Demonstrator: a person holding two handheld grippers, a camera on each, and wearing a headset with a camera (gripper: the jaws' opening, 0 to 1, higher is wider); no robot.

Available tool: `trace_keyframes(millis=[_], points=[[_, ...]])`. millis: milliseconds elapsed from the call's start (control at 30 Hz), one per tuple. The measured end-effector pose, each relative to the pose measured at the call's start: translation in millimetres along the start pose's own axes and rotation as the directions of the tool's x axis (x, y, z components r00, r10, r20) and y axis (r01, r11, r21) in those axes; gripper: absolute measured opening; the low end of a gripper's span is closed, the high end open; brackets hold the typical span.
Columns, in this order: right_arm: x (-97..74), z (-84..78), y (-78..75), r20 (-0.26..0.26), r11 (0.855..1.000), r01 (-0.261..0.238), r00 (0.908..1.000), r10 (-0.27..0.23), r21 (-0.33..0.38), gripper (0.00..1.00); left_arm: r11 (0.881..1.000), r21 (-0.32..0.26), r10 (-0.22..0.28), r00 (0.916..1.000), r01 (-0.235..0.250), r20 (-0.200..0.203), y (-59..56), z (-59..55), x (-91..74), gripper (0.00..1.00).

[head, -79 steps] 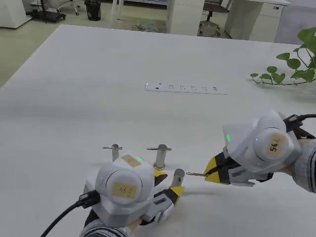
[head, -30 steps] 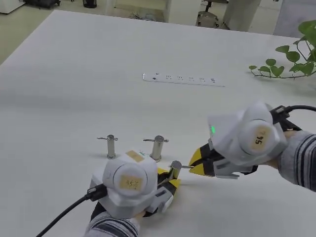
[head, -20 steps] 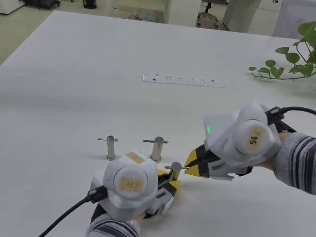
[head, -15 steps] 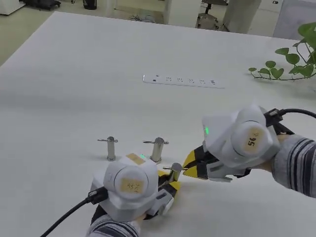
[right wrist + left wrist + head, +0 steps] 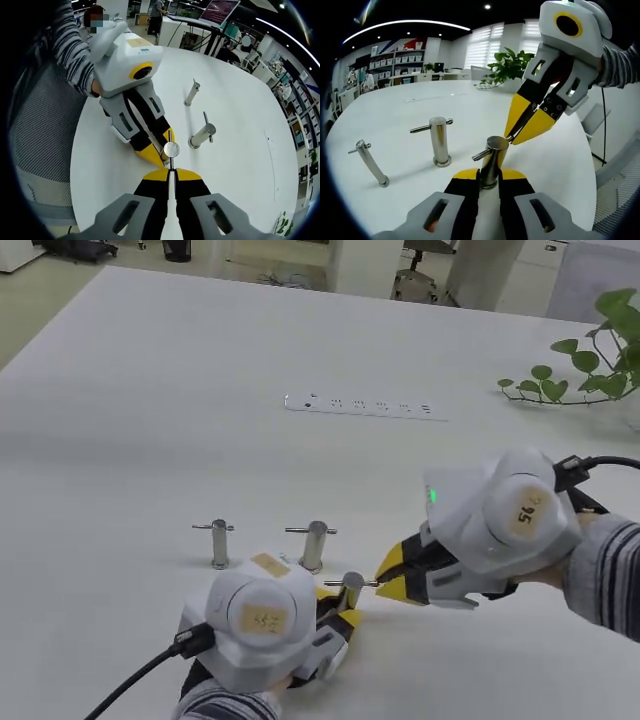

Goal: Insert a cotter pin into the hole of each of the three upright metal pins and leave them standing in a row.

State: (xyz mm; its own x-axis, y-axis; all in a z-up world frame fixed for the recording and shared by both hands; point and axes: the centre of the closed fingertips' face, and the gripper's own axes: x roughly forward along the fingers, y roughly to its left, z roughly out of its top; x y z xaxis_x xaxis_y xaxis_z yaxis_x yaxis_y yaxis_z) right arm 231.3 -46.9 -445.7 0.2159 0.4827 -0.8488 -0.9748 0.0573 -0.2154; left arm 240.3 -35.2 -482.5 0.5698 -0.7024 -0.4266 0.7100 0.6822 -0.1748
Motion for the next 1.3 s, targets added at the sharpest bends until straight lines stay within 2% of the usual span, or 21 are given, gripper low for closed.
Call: trace_keyframes(millis=[633, 867, 1033, 1133, 1300], points=[[4.7, 5.6, -0.4, -0.008, 1.0, 0.002, 1.0, -0.002, -0.007, 0.0, 1.0, -0.003, 0.003, 1.0, -0.003, 0.0, 0.2, -0.4, 0.8, 0.11], [5.6, 5.9, -0.4, -0.004, 1.0, 0.008, 1.0, -0.008, 0.01, 0.0, 1.0, -0.005, 0.002, 1.0, -0.002, -0.006, 0.5, -0.6, 1.4, 0.11], [6.4, 6.8, -1.5, 0.001, 1.0, 0.017, 0.9998, -0.017, 0.021, 0.0, 1.0, 0.025, 0.003, 0.9999, -0.003, -0.014, 0.4, -0.8, 0.9, 0.12], [5.6, 9.2, -2.4, 0.007, 0.999, 0.018, 0.9998, -0.018, 0.037, 0.04, 0.999, 0.035, 0.001, 0.9998, 0.0, -0.017, 0.6, -0.7, 0.0, 0.18], [5.8, 17.6, -2.8, 0.044, 0.995, -0.003, 0.999, -0.002, 0.104, 0.1, 0.999, 0.039, -0.013, 0.9996, 0.014, -0.026, 0.8, 0.5, -5.5, 0.27]])
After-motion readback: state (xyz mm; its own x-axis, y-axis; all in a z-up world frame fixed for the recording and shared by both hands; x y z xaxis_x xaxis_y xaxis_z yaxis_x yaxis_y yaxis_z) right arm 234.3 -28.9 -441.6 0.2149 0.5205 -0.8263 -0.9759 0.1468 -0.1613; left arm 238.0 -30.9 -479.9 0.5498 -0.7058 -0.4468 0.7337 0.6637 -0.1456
